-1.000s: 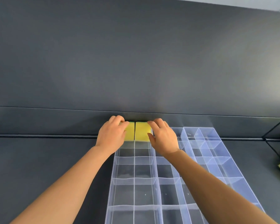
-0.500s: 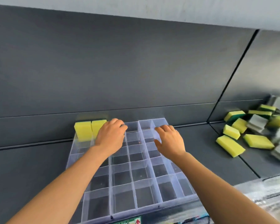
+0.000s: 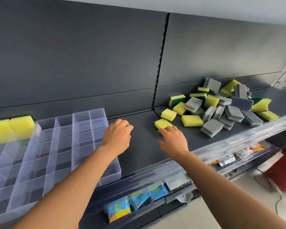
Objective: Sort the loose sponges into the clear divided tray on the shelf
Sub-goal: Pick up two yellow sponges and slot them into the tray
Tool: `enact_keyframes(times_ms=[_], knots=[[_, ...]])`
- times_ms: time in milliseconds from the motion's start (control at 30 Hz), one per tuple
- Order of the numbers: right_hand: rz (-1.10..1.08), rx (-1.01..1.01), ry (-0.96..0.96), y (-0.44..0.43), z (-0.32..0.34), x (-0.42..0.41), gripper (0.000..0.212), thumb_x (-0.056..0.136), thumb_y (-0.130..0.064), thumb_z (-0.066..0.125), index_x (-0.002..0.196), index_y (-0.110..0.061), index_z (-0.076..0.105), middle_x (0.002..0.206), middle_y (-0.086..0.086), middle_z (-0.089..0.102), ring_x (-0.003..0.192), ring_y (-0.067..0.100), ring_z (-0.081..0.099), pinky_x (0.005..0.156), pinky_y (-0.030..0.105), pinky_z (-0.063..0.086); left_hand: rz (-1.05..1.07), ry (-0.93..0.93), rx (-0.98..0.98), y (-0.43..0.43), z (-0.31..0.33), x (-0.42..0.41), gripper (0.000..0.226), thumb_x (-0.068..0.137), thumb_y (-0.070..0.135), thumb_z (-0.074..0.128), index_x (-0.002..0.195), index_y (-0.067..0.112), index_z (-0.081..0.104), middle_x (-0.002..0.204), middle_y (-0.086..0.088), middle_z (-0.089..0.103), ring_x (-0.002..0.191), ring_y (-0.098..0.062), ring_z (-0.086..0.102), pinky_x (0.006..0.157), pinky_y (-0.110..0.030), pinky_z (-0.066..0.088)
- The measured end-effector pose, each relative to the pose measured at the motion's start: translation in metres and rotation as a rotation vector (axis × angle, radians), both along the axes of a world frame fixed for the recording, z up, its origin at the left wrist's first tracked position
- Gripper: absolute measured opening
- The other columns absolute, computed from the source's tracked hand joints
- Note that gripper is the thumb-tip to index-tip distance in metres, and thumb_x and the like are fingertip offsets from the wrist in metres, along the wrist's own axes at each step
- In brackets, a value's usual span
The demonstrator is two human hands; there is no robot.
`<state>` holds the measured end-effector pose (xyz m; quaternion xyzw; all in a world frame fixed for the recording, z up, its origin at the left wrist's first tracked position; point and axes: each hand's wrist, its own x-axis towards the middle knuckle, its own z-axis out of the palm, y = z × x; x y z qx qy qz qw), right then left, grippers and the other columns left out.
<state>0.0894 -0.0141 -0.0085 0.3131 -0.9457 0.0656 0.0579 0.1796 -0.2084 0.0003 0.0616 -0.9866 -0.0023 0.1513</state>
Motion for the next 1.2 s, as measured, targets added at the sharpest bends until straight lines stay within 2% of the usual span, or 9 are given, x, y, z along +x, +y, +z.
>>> enact_keyframes(times_ms=[267, 533, 633, 767, 867, 967, 1067, 1133, 1200], knots=[[-0.081, 0.019, -0.002, 0.050, -0.013, -0.055, 0.041, 0.089, -0.034, 0.056, 0.127, -0.020, 0.048, 0.124, 0.004, 0.052, 0.118, 0.026, 0.041, 0.094, 0.034, 0.036, -0.090, -0.067, 0.032, 0.057, -0.011, -0.078, 0.030, 0.090, 0.019, 0.048, 0.118, 0.019, 0.057, 0.120, 0.003, 0.053, 0.115, -0.019, 0.044, 0.089, -0.031, 0.042], [-0.142, 0.043, -0.057, 0.071, -0.022, -0.142, 0.055, 0.087, -0.026, 0.055, 0.138, -0.020, 0.034, 0.138, 0.004, 0.041, 0.127, 0.028, 0.034, 0.099, 0.038, 0.036, -0.059, -0.115, 0.164, 0.081, -0.019, -0.175, 0.051, 0.092, 0.045, 0.048, 0.136, 0.021, 0.038, 0.133, -0.004, 0.042, 0.121, -0.024, 0.040, 0.092, -0.037, 0.040], [-0.124, 0.077, -0.106, 0.070, -0.024, -0.168, 0.063, 0.084, -0.018, 0.053, 0.142, -0.019, 0.028, 0.149, 0.006, 0.030, 0.137, 0.028, 0.024, 0.108, 0.039, 0.026, 0.004, -0.208, 0.161, 0.085, -0.024, -0.207, 0.061, 0.092, 0.056, 0.039, 0.141, 0.022, 0.028, 0.135, -0.008, 0.042, 0.123, -0.027, 0.039, 0.095, -0.040, 0.037], [-0.107, 0.141, -0.150, 0.071, -0.027, -0.191, 0.066, 0.080, -0.017, 0.054, 0.141, -0.019, 0.030, 0.146, 0.008, 0.032, 0.133, 0.030, 0.027, 0.105, 0.038, 0.028, 0.105, -0.341, 0.168, 0.088, -0.031, -0.235, 0.068, 0.089, 0.067, 0.026, 0.139, 0.022, 0.035, 0.132, -0.009, 0.049, 0.124, -0.028, 0.041, 0.096, -0.042, 0.035], [-0.070, 0.161, -0.138, 0.075, -0.028, -0.204, 0.061, 0.078, -0.023, 0.053, 0.137, -0.021, 0.035, 0.132, 0.006, 0.045, 0.121, 0.029, 0.034, 0.096, 0.036, 0.033, 0.109, -0.347, 0.198, 0.092, -0.033, -0.246, 0.058, 0.091, 0.057, 0.038, 0.135, 0.019, 0.038, 0.129, -0.009, 0.053, 0.121, -0.030, 0.045, 0.093, -0.041, 0.039], [-0.043, 0.144, -0.134, 0.076, -0.026, -0.215, 0.065, 0.073, -0.038, 0.061, 0.132, -0.019, 0.039, 0.123, 0.006, 0.049, 0.116, 0.029, 0.038, 0.093, 0.035, 0.034, 0.146, -0.345, 0.407, 0.097, -0.031, -0.254, 0.062, 0.084, 0.039, 0.059, 0.135, 0.016, 0.032, 0.134, -0.011, 0.046, 0.122, -0.031, 0.043, 0.093, -0.040, 0.040], [-0.034, 0.101, -0.149, 0.078, -0.025, -0.218, 0.067, 0.066, -0.047, 0.066, 0.122, -0.017, 0.047, 0.118, 0.006, 0.048, 0.111, 0.028, 0.039, 0.089, 0.036, 0.033, 0.195, -0.274, 0.505, 0.102, -0.029, -0.253, 0.070, 0.083, 0.014, 0.058, 0.144, 0.019, 0.022, 0.137, -0.012, 0.039, 0.127, -0.030, 0.037, 0.097, -0.037, 0.036], [-0.035, -0.019, -0.186, 0.080, -0.024, -0.219, 0.067, 0.065, -0.046, 0.068, 0.123, -0.017, 0.048, 0.119, 0.005, 0.045, 0.112, 0.027, 0.037, 0.090, 0.036, 0.033, 0.190, -0.181, 0.515, 0.104, -0.027, -0.249, 0.070, 0.085, 0.009, 0.054, 0.146, 0.022, 0.021, 0.136, -0.010, 0.041, 0.126, -0.029, 0.036, 0.098, -0.037, 0.034], [-0.026, -0.215, -0.253, 0.081, -0.020, -0.218, 0.071, 0.065, -0.042, 0.073, 0.126, -0.017, 0.044, 0.121, 0.003, 0.042, 0.115, 0.025, 0.036, 0.091, 0.034, 0.036, 0.206, -0.049, 0.566, 0.105, -0.022, -0.242, 0.063, 0.083, 0.010, 0.056, 0.139, 0.023, 0.030, 0.129, -0.008, 0.049, 0.114, -0.027, 0.044, 0.087, -0.035, 0.037]])
